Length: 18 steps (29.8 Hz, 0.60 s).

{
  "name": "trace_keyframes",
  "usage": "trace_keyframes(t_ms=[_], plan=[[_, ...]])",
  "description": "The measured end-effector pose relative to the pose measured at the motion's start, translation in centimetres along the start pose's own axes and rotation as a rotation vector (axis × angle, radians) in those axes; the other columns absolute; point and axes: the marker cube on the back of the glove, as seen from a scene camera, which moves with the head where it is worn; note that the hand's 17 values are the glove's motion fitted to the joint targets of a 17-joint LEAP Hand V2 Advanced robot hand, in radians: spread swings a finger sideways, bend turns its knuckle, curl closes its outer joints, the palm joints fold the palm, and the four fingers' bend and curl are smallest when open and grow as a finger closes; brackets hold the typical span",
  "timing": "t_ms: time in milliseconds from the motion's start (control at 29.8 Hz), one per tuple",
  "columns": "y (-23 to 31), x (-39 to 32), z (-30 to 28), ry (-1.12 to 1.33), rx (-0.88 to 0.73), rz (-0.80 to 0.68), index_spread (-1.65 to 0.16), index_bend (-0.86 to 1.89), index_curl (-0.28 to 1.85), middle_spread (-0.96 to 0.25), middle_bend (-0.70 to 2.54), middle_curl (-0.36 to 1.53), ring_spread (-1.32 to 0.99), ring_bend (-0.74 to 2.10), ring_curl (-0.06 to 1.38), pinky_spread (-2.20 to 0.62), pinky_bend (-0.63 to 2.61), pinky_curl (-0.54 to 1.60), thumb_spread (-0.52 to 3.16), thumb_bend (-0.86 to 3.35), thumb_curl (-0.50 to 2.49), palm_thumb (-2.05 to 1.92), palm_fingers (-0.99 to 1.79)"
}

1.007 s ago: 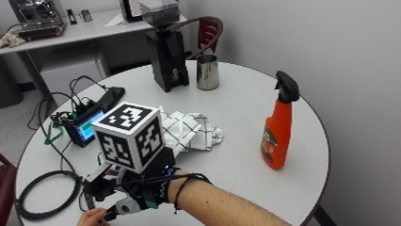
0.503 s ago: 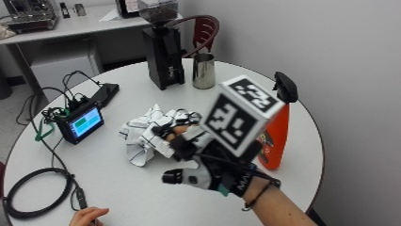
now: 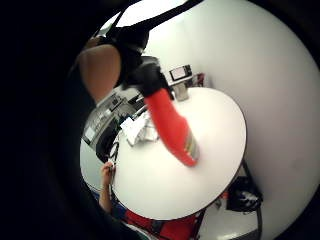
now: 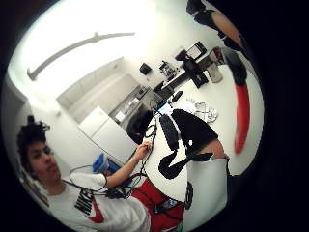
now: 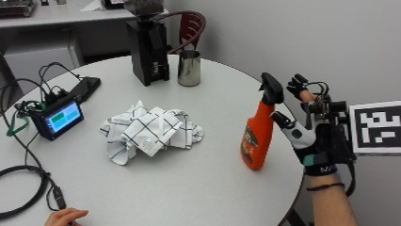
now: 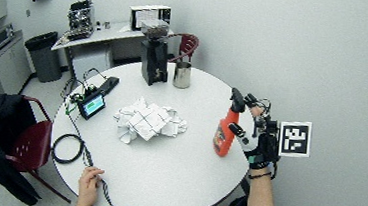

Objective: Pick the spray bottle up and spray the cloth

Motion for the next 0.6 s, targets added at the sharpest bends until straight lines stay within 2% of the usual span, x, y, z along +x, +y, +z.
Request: trace_keyframes(t_ms=[101,201,369,604], plan=[[0.2,4.0,0.7,-0.108,0.021,0.170,-0.39,0.11,0.23,-0.04,0.30,0.36,0.00,0.35,0.32,0.25,0.24,0.33,1.16,-0.02,0.33,0.71,0.63],[0.4,7.9,2.6,-0.231,-0.029,0.284,-0.39,0.10,0.22,-0.04,0.30,0.36,0.00,0.35,0.33,0.25,0.25,0.34,1.13,-0.03,0.33,0.70,0.62],[1.0,11.1,5.0,-0.358,-0.123,0.375,-0.39,0.05,0.20,-0.04,0.31,0.37,-0.01,0.38,0.34,0.26,0.29,0.36,1.09,-0.04,0.32,0.66,0.59],[1.6,12.8,5.3,-0.476,-0.114,0.428,-0.38,0.03,0.15,-0.04,0.35,0.38,0.00,0.41,0.35,0.26,0.35,0.37,1.02,-0.02,0.32,0.66,0.55]])
